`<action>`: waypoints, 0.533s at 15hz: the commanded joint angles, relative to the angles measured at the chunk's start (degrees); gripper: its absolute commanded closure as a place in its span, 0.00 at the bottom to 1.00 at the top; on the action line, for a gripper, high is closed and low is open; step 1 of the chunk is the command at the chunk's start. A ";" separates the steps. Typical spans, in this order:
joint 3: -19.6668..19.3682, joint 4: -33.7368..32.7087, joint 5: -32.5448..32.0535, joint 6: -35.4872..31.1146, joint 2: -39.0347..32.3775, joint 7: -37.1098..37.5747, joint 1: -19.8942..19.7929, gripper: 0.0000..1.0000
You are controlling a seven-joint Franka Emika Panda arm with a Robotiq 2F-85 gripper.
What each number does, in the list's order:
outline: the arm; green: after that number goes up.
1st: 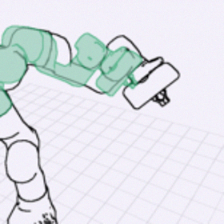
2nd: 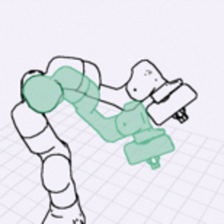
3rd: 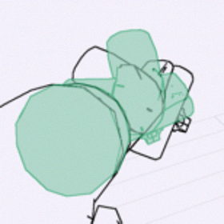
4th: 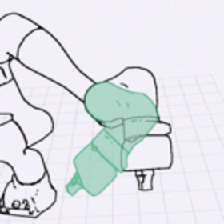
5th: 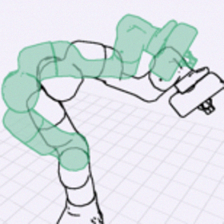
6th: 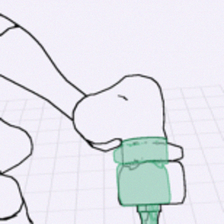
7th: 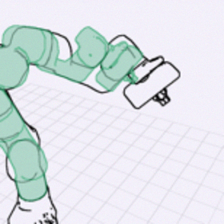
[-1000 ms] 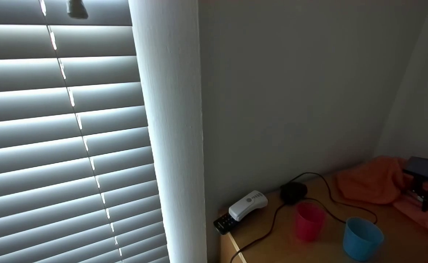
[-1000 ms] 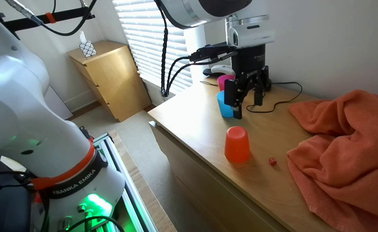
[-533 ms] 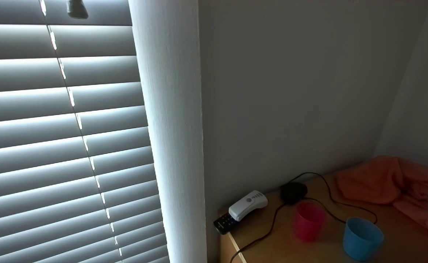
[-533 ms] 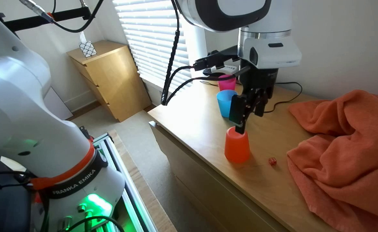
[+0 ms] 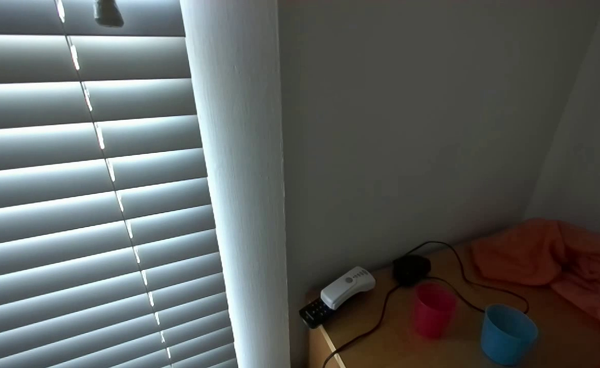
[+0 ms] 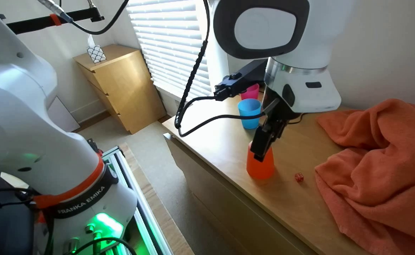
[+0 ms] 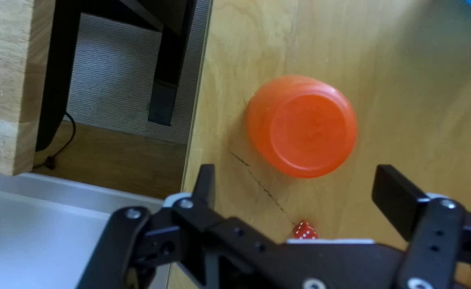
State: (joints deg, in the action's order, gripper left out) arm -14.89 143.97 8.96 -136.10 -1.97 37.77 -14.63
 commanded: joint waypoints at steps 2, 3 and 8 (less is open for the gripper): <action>-0.68 -2.28 5.80 2.42 -3.28 -7.70 -0.85 0.00; -0.71 -2.65 6.59 2.75 -3.84 -8.33 -0.90 0.00; -1.21 -7.84 10.74 10.15 -8.47 -8.54 -1.59 0.00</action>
State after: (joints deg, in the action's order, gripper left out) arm -15.58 139.84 16.43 -130.72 -7.24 31.03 -15.39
